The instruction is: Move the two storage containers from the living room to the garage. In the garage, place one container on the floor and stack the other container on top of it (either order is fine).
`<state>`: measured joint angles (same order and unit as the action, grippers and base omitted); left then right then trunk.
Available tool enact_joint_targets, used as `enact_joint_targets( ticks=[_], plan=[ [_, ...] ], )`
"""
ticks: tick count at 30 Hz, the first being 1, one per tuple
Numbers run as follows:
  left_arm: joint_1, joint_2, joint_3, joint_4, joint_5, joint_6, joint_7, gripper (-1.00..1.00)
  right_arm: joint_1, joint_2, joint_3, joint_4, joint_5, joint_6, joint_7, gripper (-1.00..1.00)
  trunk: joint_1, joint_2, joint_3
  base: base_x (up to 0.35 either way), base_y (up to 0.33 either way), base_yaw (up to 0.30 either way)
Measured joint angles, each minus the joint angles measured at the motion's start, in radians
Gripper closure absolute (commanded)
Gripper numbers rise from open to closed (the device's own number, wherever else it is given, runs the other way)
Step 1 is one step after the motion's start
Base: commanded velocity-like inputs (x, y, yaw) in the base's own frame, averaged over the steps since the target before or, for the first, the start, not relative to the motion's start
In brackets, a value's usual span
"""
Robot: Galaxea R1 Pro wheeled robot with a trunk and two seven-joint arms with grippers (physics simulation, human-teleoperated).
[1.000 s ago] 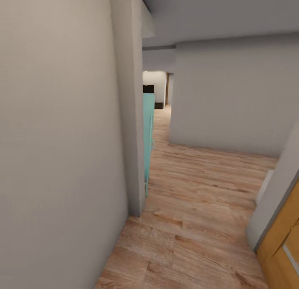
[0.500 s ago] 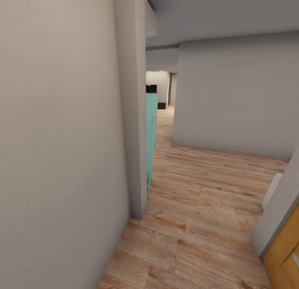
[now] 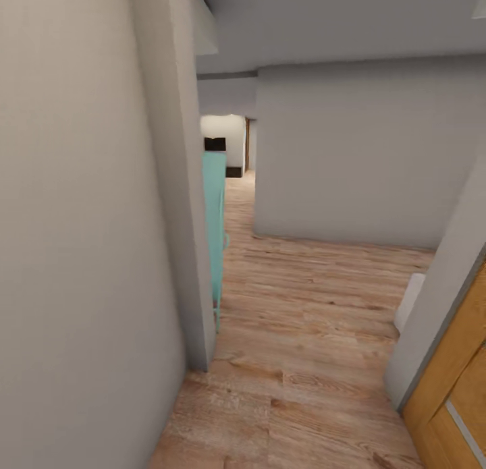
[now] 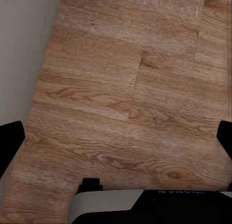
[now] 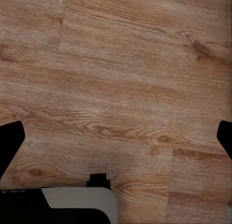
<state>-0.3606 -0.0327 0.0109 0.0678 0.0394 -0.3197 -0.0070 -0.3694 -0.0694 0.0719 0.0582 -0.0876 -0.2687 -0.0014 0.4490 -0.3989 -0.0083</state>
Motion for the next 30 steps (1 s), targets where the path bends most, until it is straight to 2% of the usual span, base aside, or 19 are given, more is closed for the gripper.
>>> enact_joint_targets(
  ticks=[18,30],
  plan=[
    [0.0,0.003,0.007,0.0,0.004,0.018,0.001,-1.0,0.0,0.004,0.0,0.002,-0.003,0.001,0.0,-1.0,0.0,0.0,0.0,0.329,0.0,-0.239],
    [0.0,0.002,0.008,0.0,0.004,0.028,0.001,-1.0,0.0,0.005,0.001,0.002,-0.001,0.001,0.0,-1.0,0.0,0.0,0.0,0.329,0.0,-0.03]
  ],
)
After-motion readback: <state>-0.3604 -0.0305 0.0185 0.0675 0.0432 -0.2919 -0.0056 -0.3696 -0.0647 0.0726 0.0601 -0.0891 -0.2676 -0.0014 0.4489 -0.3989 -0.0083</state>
